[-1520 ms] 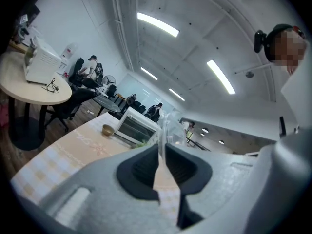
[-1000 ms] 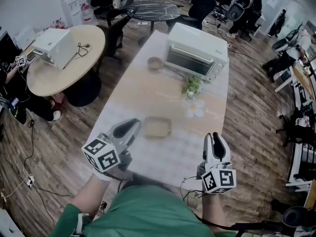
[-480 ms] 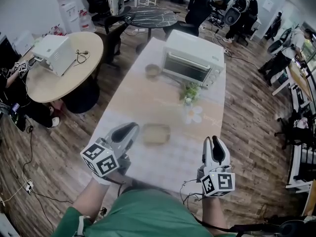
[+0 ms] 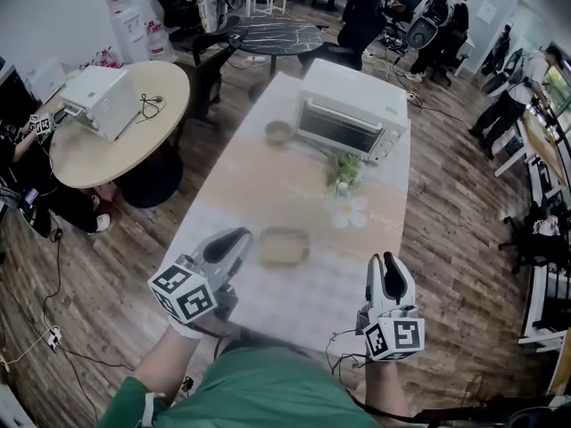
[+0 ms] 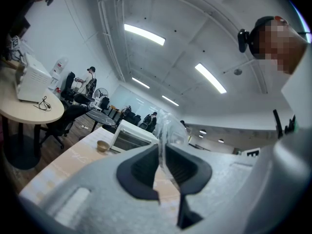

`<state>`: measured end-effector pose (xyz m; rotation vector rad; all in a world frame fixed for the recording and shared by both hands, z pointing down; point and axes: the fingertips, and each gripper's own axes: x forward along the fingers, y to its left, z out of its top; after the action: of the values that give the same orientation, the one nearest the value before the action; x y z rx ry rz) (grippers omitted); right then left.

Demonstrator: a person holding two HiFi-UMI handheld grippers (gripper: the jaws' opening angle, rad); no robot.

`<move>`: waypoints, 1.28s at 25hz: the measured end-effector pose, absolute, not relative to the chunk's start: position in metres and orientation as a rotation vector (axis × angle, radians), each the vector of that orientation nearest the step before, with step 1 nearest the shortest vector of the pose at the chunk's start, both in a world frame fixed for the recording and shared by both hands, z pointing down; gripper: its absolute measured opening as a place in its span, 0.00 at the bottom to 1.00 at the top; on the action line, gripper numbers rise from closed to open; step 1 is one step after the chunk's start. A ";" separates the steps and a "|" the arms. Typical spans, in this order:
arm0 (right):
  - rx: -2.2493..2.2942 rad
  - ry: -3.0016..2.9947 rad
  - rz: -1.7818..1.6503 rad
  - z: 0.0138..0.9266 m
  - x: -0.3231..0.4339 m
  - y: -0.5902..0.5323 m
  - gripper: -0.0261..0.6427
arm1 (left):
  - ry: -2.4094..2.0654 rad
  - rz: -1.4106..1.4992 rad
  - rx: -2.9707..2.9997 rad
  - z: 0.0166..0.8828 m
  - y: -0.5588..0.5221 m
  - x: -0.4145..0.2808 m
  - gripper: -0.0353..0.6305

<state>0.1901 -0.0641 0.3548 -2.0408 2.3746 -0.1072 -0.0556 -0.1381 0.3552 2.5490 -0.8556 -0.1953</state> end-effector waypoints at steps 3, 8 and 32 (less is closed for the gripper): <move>-2.029 2.378 -0.092 0.354 0.189 -0.065 0.18 | -0.857 -0.189 2.553 0.356 -0.139 -0.055 0.12; -2.031 2.366 -0.113 0.352 0.187 -0.067 0.18 | -0.858 -0.189 2.548 0.355 -0.140 -0.056 0.12; -2.026 2.369 -0.131 0.356 0.192 -0.071 0.17 | -0.847 -0.171 2.536 0.364 -0.146 -0.048 0.12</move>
<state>0.1918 -0.0707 0.3560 -2.0259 2.3690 -0.1312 -0.0476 -0.1462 0.3644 2.5361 -0.8474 -0.1714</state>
